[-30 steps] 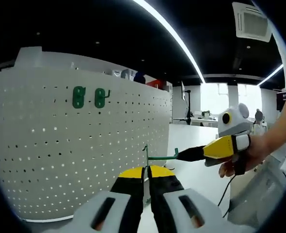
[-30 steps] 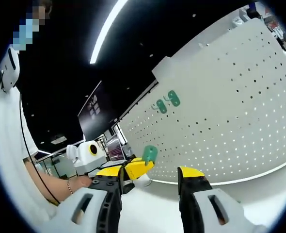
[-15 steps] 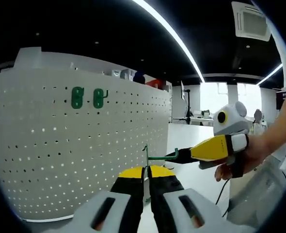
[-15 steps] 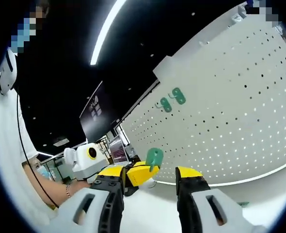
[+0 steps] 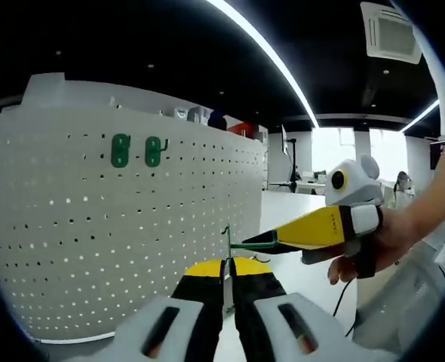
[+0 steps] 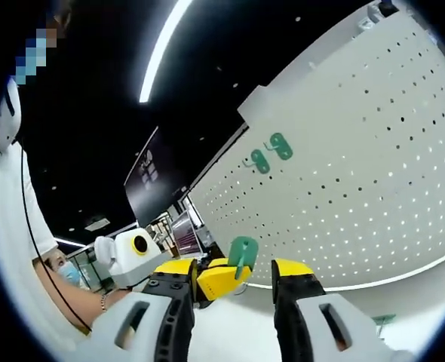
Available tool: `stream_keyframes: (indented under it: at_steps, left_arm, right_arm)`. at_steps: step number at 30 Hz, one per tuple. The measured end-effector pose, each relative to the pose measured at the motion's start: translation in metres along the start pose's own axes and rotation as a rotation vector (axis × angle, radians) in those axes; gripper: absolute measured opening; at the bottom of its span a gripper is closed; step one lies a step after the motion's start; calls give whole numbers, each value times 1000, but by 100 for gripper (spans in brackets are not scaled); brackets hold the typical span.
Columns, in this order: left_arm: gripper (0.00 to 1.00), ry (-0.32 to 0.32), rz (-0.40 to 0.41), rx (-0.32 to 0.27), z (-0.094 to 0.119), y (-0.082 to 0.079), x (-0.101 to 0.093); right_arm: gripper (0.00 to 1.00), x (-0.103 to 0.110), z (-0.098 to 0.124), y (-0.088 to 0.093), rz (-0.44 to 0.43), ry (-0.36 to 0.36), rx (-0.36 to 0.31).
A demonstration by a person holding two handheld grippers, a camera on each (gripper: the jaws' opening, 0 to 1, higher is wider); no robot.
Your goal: Insert the hook assembly into the mounting plate slot until the hook locks in place.
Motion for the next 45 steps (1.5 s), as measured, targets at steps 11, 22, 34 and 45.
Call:
stream_keyframes:
  at_steps: [11,22,34,45]
  left_arm:
    - [2,-1,6,-1,1,0,-1]
    - [2,-1,8,-4,1,0,-2]
    - [2,-2,11,-4,0,0,-4]
    - [2,-16,4,3,0,0,-3]
  right_arm:
    - [27,1,-6,1,-7,-1,7]
    - [18,-1,-9,0,-28,2,0]
    - [10,-4,-11,3,-40,22,12]
    - [6,-7,-12,4,-28,50,17]
Point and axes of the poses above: the point that each gripper's makers call its tool centre point, and the gripper's own axes: z roughly backward along the fingers, x roughly to its left, y roughly out of its underside, the point moved 3 cm from there along z, roughly backward along the fingers, and after that the axes turned 4 degrees about x, right-handed, at the moved point
